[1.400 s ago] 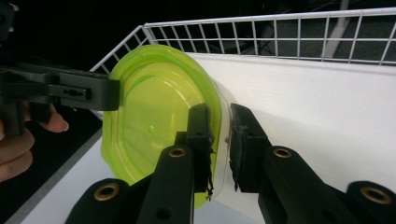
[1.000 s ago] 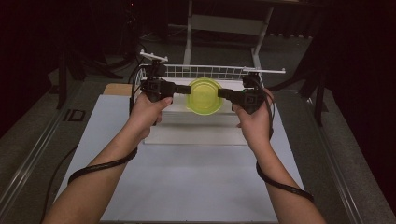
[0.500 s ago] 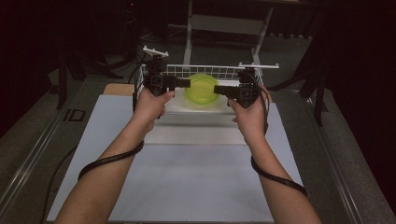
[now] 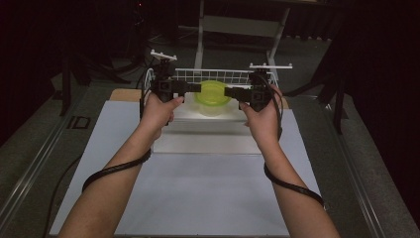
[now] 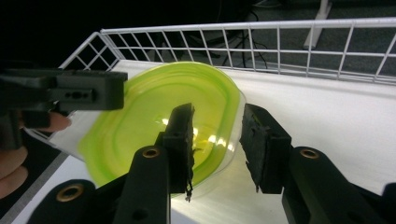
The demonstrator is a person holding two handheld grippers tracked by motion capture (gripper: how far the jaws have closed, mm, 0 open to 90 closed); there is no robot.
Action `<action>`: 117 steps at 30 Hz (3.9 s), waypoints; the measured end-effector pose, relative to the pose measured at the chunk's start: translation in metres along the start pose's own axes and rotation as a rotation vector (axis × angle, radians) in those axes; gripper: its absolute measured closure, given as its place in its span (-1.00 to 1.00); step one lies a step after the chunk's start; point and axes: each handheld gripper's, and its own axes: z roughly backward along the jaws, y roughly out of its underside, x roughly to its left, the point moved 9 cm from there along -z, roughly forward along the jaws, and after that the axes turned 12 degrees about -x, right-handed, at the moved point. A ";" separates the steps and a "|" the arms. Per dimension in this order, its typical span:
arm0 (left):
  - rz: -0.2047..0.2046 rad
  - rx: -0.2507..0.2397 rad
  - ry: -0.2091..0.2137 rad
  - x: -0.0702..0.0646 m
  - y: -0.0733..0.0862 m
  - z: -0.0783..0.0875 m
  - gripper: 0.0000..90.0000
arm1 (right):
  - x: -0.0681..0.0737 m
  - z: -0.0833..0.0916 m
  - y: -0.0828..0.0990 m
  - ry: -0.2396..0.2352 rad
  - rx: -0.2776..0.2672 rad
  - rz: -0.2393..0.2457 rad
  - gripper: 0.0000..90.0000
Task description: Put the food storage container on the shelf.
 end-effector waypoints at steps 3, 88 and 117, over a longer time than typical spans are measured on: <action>-0.012 -0.022 -0.004 0.002 -0.004 0.006 0.24 | 0.004 0.006 -0.003 -0.008 -0.012 0.024 0.40; -0.482 -0.276 0.339 -0.062 0.190 0.099 -0.98 | 0.018 0.073 0.164 -0.230 -0.089 0.251 -0.69; -0.479 -0.139 0.336 -0.027 0.249 0.106 -0.98 | -0.032 0.117 0.225 -0.173 -0.007 0.265 -0.69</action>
